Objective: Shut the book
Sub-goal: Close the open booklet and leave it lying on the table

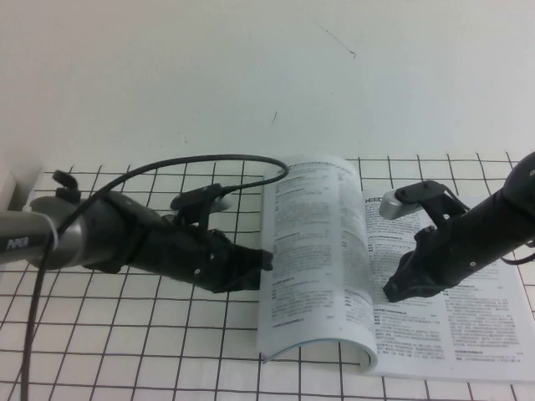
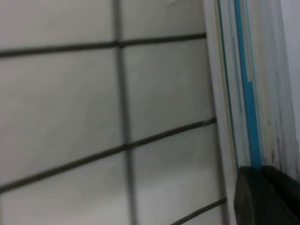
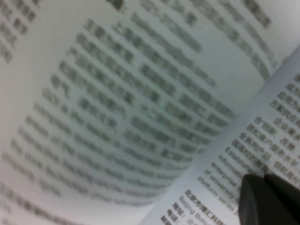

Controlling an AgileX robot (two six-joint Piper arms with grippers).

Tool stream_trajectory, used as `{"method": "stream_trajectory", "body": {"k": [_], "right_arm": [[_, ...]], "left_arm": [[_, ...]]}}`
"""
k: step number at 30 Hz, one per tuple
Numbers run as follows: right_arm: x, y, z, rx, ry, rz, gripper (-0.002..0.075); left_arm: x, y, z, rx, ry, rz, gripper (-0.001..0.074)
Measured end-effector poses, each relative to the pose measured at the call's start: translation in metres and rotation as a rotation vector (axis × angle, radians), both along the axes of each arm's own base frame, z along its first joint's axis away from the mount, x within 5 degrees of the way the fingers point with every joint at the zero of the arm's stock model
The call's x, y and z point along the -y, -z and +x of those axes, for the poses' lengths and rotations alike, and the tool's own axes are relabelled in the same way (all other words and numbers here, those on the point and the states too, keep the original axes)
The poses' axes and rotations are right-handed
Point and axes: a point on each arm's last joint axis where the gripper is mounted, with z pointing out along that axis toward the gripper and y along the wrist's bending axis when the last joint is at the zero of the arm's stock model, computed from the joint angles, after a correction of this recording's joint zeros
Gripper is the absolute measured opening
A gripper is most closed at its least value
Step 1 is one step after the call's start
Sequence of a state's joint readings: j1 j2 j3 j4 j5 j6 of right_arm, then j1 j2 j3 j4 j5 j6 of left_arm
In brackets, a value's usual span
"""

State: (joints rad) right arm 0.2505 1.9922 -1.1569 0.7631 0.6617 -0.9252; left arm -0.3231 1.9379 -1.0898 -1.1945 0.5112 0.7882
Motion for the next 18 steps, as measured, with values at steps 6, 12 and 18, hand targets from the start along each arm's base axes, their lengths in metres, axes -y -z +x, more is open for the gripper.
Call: {"method": "stream_trajectory", "body": {"k": [6,12,18], "right_arm": [[0.001,0.001,0.0,0.0,-0.002,-0.009,-0.0003],[0.012,-0.045,-0.004,0.108,0.037,-0.022,-0.0003],[0.037,-0.143,-0.026,0.372,0.111,0.039,-0.0003]], "left_arm": [[0.047,-0.043,0.009,0.091,0.109,-0.096,-0.0004],[0.074,-0.082,0.014,0.148,0.202,-0.117,-0.0004],[0.086,-0.119,0.008,0.168,0.285,-0.113,-0.0004]]}}
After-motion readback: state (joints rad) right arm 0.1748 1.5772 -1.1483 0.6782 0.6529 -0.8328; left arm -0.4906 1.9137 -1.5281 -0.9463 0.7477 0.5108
